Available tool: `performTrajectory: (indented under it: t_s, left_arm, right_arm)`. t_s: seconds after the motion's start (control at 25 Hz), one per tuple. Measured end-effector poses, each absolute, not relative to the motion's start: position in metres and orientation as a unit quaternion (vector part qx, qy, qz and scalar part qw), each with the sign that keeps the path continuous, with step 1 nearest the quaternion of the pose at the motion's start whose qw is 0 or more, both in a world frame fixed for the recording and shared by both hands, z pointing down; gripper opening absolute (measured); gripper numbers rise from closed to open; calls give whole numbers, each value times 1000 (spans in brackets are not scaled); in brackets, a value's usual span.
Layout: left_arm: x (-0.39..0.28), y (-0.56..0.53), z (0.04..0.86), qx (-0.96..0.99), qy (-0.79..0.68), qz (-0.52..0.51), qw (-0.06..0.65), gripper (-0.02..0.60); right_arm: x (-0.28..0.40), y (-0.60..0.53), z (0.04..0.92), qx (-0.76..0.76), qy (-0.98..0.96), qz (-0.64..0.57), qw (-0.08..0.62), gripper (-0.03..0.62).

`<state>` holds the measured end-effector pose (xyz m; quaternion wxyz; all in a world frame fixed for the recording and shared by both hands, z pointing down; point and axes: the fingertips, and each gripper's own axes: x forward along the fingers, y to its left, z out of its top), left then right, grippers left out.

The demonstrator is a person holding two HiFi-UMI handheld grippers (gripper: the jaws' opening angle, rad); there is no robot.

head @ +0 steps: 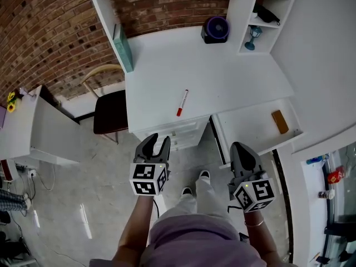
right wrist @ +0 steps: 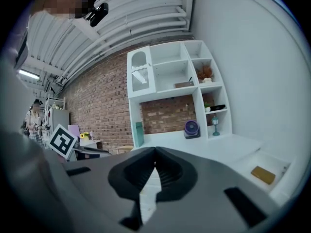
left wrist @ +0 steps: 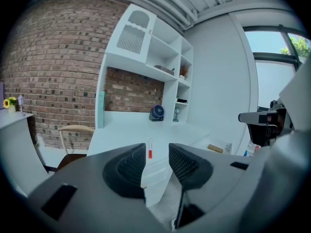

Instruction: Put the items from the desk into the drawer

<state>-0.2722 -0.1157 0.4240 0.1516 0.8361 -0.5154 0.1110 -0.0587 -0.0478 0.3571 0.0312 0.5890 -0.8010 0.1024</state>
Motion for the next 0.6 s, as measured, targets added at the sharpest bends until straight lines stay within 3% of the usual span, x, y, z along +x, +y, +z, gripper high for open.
performTrajectory:
  t_s: [0.6]
  left_arm:
    - [-250,-189,439,828,-522,135,151,147]
  right_arm:
    - [-35,-127,369,578,-808,112,26,5]
